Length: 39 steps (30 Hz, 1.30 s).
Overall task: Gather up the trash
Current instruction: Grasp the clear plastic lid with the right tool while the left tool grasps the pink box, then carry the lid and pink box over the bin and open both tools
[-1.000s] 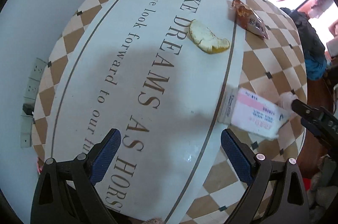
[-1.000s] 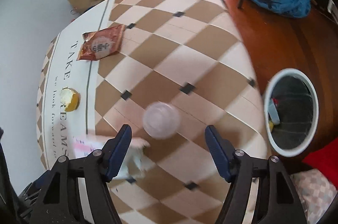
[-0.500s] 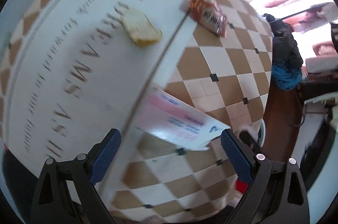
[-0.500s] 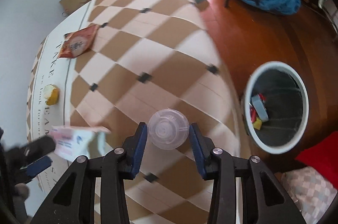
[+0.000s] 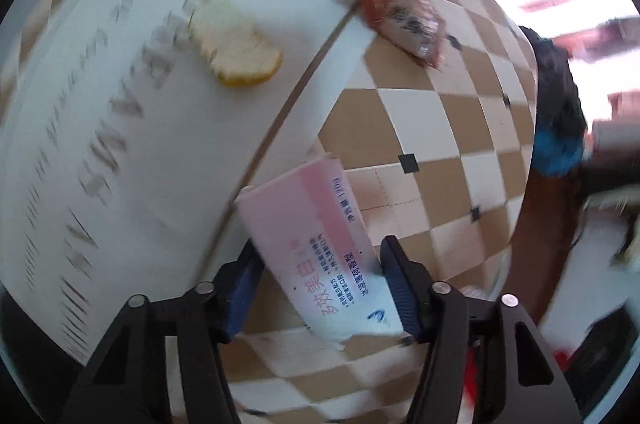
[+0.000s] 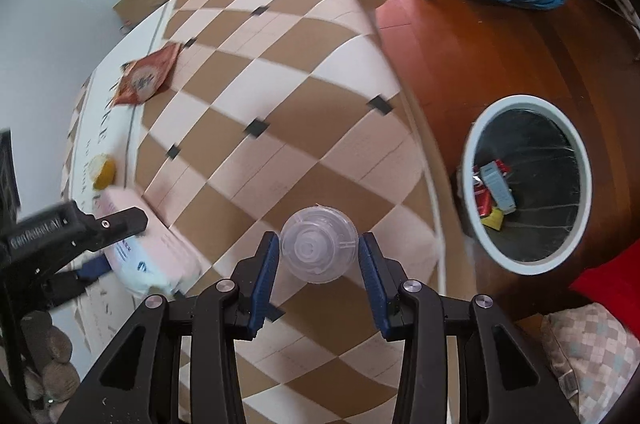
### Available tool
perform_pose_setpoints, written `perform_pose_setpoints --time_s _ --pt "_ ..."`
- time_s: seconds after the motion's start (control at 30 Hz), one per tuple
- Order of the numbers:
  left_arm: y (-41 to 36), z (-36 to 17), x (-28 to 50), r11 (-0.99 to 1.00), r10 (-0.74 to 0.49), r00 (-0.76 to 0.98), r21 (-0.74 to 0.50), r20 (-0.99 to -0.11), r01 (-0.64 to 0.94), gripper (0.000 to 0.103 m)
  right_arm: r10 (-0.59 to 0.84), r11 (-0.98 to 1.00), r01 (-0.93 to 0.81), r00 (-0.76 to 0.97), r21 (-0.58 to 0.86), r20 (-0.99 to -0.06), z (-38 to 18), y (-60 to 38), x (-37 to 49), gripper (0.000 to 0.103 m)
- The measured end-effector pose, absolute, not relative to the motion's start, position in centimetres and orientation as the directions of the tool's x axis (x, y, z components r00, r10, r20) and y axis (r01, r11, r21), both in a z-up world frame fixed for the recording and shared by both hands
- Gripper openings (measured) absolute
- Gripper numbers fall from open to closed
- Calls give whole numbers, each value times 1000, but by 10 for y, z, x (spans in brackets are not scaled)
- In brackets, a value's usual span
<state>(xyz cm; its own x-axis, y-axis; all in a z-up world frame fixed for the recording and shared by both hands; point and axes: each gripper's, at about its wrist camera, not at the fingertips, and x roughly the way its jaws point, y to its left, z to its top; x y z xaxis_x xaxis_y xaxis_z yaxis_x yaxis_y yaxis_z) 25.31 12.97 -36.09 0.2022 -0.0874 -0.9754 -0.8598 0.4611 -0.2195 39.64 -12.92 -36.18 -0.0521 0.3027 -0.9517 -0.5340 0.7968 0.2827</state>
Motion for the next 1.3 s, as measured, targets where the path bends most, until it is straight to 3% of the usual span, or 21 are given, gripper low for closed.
perform_pose_setpoints --time_s 0.13,0.2,0.27,0.53,0.6,0.63,0.67,0.83,1.03,1.3 --pt "117 -349 265 748 61 97 -19 -993 -663 54 357 775 -529 -87 346 -930 -361 -130 390 45" --pt "114 -347 268 823 107 70 49 -992 -566 54 355 779 -524 -82 343 -931 -362 -129 388 59" --pt "115 -349 270 856 139 41 100 -989 -507 54 356 780 -522 -83 345 -931 -363 -128 388 60" --pt "131 -366 262 802 69 36 34 -997 -597 53 295 779 -574 -16 250 -955 -362 -114 378 59" --pt "135 -365 257 793 61 49 19 -997 -608 53 272 778 -594 25 204 -962 -361 -111 375 46" --pt "136 -364 255 791 63 55 17 -996 -612 50 260 777 -602 44 182 -965 -361 -110 374 44" --pt "137 -362 253 789 73 62 20 -995 -614 46 253 776 -608 55 168 -966 -361 -108 373 44" --pt "129 -353 226 790 140 69 70 -988 -609 46 224 758 -644 108 104 -969 -360 -103 364 43" --pt "111 -321 202 788 215 120 99 -969 -608 46 257 751 -650 119 120 -959 -352 -109 357 43" --pt "72 -259 191 799 281 240 88 -929 -595 46 378 736 -651 165 187 -911 -297 -142 340 43"
